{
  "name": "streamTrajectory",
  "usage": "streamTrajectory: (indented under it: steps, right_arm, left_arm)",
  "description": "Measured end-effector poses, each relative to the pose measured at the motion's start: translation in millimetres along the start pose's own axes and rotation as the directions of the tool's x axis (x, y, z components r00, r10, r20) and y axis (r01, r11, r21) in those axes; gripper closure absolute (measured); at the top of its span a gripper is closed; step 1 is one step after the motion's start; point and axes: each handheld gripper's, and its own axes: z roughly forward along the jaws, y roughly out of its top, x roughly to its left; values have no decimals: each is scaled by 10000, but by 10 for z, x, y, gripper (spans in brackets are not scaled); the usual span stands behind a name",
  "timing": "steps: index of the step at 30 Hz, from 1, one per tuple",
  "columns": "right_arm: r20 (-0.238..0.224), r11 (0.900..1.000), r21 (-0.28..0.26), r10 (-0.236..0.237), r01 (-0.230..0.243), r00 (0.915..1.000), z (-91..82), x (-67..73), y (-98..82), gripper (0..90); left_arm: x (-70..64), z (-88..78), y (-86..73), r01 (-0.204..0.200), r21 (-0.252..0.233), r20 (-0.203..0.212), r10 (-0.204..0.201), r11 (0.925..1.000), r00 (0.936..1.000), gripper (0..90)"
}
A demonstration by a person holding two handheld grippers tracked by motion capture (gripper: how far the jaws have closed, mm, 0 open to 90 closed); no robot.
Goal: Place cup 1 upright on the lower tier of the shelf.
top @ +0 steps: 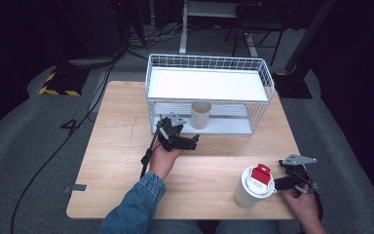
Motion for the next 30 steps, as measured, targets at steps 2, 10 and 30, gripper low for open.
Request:
streamTrajectory:
  steps: [2, 10, 30]
  right_arm:
    - [0, 10000, 2, -1, 1, 10000, 0, 0, 0, 0]
    - [0, 10000, 3, 3, -3, 10000, 0, 0, 0, 0]
    - [0, 10000, 3, 1, -1, 10000, 0, 0, 0, 0]
  left_arm:
    - [6, -68, -8, -39, -58, 55, 39, 10000, 10000, 1]
    - [49, -280, -46, -23, -319, 190, 29, 9995, 9998, 2]
    - [377, -877, -439, 212, -71, -174, -213, 9998, 9996, 2]
